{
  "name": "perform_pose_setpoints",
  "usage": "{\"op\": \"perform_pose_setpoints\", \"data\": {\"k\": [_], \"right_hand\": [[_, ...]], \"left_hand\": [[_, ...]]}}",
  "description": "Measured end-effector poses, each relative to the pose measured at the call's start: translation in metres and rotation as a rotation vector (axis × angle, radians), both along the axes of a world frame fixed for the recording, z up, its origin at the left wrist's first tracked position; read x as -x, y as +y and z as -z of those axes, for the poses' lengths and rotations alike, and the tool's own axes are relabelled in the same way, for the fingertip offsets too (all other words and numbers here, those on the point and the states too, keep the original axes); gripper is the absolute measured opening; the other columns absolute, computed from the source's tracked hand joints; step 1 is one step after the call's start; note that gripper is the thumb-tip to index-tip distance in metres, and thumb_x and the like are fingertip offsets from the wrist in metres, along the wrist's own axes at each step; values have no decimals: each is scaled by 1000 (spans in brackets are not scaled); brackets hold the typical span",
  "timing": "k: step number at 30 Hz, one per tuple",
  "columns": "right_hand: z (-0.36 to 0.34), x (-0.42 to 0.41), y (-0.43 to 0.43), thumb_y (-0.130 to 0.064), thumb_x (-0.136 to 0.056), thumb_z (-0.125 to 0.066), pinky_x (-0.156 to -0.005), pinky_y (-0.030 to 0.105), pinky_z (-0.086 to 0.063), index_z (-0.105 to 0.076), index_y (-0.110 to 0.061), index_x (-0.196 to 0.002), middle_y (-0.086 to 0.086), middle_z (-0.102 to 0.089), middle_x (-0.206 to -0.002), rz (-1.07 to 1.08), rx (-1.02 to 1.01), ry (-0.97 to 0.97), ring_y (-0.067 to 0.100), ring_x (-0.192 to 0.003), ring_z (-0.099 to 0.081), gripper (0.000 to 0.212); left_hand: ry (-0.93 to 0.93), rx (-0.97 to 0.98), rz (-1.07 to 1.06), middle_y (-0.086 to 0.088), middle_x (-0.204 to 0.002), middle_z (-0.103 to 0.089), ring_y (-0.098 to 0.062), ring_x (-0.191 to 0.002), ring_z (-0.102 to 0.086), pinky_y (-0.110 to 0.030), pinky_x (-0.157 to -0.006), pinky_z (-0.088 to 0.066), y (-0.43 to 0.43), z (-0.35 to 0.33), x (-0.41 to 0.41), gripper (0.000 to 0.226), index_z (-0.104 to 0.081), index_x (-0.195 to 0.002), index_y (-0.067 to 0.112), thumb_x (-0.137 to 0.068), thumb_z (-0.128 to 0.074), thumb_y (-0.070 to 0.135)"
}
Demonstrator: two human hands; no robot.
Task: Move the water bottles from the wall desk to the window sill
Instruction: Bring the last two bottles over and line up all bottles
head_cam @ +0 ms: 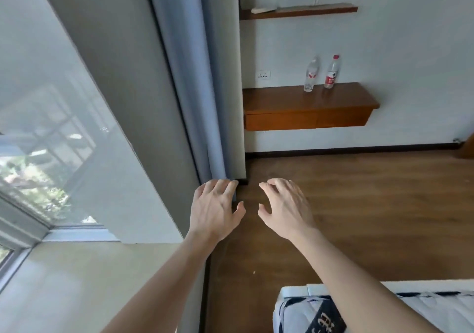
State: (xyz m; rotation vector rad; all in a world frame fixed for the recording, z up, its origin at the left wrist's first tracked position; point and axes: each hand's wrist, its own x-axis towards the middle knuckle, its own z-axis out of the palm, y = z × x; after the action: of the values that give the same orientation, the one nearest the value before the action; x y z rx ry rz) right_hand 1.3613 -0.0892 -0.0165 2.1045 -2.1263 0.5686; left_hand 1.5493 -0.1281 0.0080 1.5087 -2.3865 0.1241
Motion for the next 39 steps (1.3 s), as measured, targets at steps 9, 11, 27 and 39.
{"op": "perform_pose_setpoints", "data": {"k": [9,11,27,39], "right_hand": [[11,52,-93,-41,-84,-64,-108,43,-45,-60,-22,-129,2,-61,-124,96,-33,31,23,-117,-58,49],[13,64,-120,-42,-84,-64,-107,42,-46,-60,-23,-129,2,-61,-124,132,-39,45,23,-117,-58,49],[-3,175,-297,-47,-90,-60,-115,41,-39,-53,-28,-135,-2,-56,-139,494,-131,17,17,-133,-48,50],[8,321,-345,-55,-93,-53,-120,41,-24,-45,-34,-141,-3,-47,-149,707,-146,11,19,-142,-40,52]], "left_hand": [[-35,-60,115,5,-122,-65,-23,-115,-58,-43,-96,-47,-119,19,57,55,-59,-126,24,-83,-43,53],[-25,-60,142,4,-120,-66,-25,-113,-60,-44,-94,-49,-153,23,70,51,-60,-122,22,-84,-46,52],[-17,-133,455,10,-146,-48,-14,-136,-41,-39,-116,-31,-393,25,230,56,-42,-142,36,-92,-43,62],[-15,-103,641,9,-143,-53,-15,-133,-46,-41,-113,-37,-468,30,403,56,-50,-138,34,-90,-45,62]]}}
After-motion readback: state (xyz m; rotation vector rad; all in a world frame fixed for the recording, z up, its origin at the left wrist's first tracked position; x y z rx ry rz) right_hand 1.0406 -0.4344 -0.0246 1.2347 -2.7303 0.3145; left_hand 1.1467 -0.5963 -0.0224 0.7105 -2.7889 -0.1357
